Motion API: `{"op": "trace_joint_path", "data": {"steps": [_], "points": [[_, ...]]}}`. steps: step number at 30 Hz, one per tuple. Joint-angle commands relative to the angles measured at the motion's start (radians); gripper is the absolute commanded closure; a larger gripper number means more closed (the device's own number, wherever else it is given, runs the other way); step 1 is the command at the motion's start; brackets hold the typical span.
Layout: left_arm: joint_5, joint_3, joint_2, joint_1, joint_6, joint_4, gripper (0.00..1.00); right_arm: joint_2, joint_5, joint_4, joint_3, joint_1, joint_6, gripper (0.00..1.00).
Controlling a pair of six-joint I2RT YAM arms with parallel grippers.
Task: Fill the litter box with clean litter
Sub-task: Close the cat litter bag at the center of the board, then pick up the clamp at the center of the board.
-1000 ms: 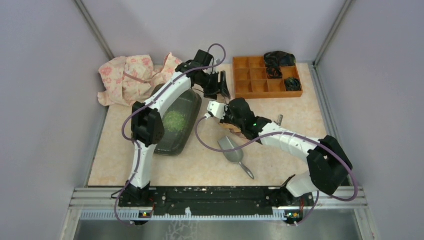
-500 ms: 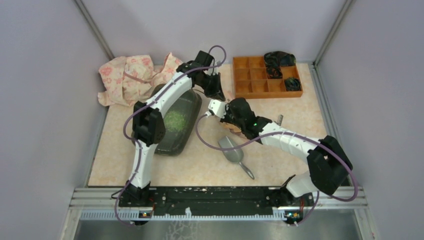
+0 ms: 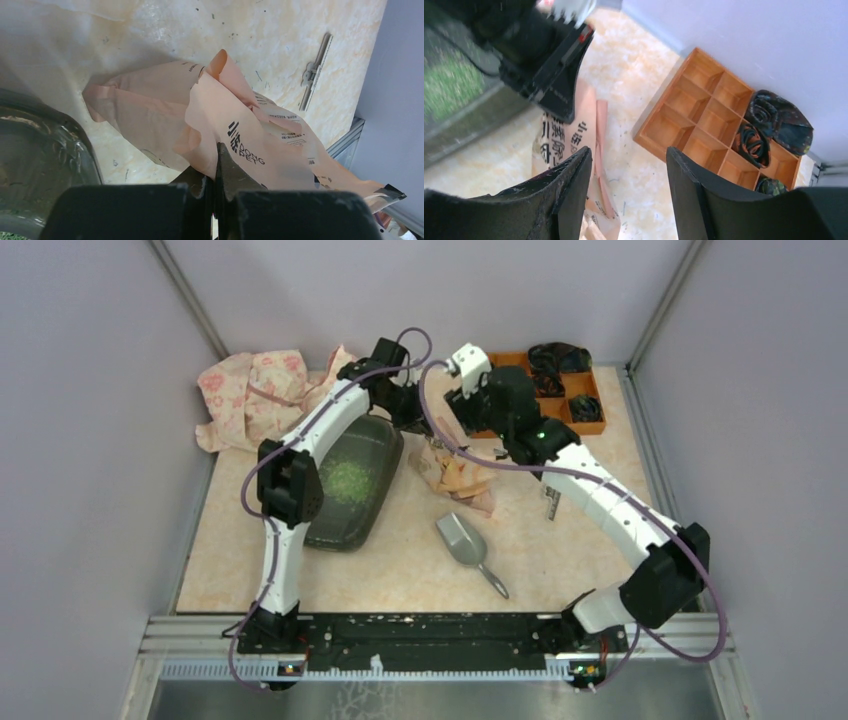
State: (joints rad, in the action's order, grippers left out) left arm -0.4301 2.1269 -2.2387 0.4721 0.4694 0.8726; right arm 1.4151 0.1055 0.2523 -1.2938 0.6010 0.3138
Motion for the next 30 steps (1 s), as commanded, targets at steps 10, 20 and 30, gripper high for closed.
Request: {"op": "trace_joint_path", "data": {"steps": [10, 20, 30], "points": [[-0.043, 0.042, 0.039, -0.047, -0.043, 0.023, 1.00, -0.066, 0.408, 0.523, -0.133, -0.072, -0.594, 0.45], [-0.100, 0.005, 0.048, -0.062, -0.061, -0.018, 1.00, 0.101, 0.466, 0.648, 0.042, -0.127, -0.884, 0.82], [-0.143, -0.065, 0.048, -0.071, -0.063, -0.072, 1.00, 0.333, 0.423, 0.646, 0.017, -0.218, -0.858, 0.85]]}}
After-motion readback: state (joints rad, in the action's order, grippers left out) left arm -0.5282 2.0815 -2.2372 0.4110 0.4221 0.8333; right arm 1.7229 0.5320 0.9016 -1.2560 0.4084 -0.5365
